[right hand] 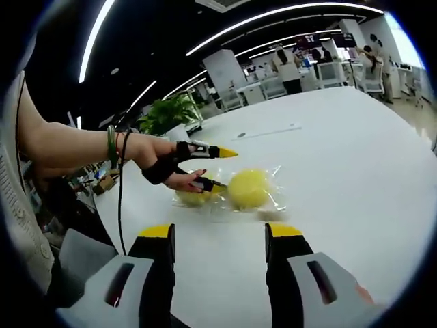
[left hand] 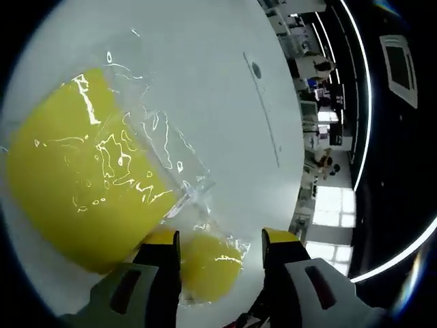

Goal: Compare the silicone blocks by pressing each to a similar depth, holding the contact briefly, and releasing to observe deformation and rebound differences across the visible hardness samples.

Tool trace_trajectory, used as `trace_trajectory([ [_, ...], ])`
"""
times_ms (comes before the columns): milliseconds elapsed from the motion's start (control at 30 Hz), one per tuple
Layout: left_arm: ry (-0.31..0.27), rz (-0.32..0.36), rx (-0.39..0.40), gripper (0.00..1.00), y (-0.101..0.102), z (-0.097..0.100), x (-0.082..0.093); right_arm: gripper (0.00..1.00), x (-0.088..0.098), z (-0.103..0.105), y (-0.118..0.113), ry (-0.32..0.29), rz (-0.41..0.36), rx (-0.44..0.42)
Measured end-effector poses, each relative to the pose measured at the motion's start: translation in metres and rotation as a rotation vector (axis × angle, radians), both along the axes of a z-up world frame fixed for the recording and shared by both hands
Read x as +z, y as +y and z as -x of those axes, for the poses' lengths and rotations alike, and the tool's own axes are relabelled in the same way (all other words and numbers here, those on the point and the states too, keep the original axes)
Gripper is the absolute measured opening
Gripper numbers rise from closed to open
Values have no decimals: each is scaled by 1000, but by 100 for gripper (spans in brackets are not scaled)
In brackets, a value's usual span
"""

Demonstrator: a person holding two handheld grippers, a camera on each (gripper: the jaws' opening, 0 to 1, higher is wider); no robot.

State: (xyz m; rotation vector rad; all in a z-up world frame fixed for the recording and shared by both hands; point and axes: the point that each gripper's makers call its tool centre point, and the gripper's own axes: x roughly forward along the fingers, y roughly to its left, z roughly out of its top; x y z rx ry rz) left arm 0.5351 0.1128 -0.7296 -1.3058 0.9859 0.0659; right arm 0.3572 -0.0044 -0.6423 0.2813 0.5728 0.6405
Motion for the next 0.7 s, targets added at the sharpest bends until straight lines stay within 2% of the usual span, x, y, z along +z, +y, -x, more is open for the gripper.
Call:
trace_trajectory([
  [100,-9,-8,-12,40,-4,0,-1,48,-1,0,-1,0,2,-4],
  [167,-12,1,22,37,-5,-4,-4,48,-2,-2,-3,3,-4,-14],
  [233,-9,-3,25,32,-4,-4,-7,47,-2,-3,-3,3,-15,-23],
  [333,-5,-56,-47,20,-4,2,-19,47,-4,-3,-1,10,-16,-18],
  [367,-5,-53,-43,18,-5,1,-19,46,-5,-3,-1,10,-12,-14],
  [433,-18,-43,-61,17,-12,8,-14,46,-6,-3,0,12,-9,-10],
  [467,-32,-62,-81,17,-11,6,-16,45,-7,-2,-1,14,-9,-9],
  [533,-79,-116,-178,15,-15,10,-14,45,-7,-2,-1,17,-13,-11],
  [633,-118,-149,-218,14,-20,11,-11,43,-6,-3,-3,18,-25,-18],
  [700,-123,-154,-227,12,-23,12,-8,43,-7,-3,-4,22,-22,-16],
])
